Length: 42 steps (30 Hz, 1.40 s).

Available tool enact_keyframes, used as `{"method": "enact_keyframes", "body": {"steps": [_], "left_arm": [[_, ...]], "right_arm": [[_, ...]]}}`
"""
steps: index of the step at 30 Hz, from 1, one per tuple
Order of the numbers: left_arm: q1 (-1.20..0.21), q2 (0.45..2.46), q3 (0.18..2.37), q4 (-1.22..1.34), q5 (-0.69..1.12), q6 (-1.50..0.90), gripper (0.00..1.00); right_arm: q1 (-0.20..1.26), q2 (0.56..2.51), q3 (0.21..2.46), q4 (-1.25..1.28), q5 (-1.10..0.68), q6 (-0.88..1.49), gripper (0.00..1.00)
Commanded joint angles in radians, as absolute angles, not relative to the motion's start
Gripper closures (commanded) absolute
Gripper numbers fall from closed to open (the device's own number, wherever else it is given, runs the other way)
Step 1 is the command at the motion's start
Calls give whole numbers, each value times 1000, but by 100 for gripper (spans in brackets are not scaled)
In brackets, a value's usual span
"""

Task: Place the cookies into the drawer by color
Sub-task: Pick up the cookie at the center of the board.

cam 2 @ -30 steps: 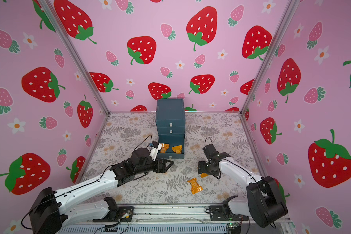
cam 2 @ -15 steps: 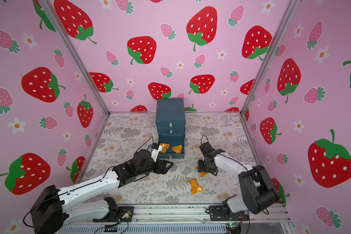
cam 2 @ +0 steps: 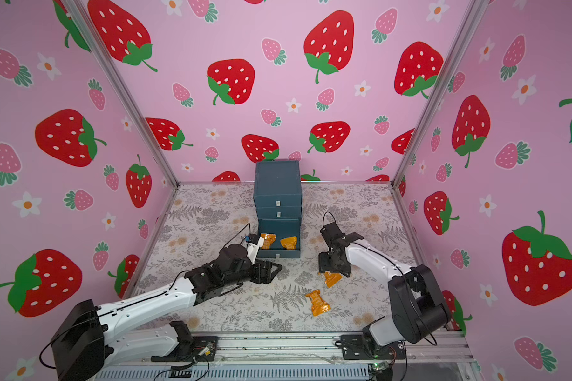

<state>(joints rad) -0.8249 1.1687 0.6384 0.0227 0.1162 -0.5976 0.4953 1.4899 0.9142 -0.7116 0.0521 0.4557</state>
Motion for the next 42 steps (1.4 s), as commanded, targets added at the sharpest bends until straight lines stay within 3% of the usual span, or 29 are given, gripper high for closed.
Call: {"method": "enact_keyframes", "body": {"steps": [1,11,17,21,31,42], "left_arm": [[-829,1186,669,18,126,-581,14],[-847,1218,690,9,131,-572,15],[-855,1204,696,-8,101,-560,15],[-855,1207,692,-7,92,-559,15],[-862,1232,702,0,95,-560,16],[-864,1216,703,-16,78,-563,16]], "right_arm": [[495,1526,937,-755,18,420,31],[479,1557,923,-712,-77,402,36],[479,1453,823,-654,-151,424,42],[481,1511,882,-719,-12,427,42],[527,1604,935,-679,16,430,42],[528,1612,924,-680,12,431,65]]}}
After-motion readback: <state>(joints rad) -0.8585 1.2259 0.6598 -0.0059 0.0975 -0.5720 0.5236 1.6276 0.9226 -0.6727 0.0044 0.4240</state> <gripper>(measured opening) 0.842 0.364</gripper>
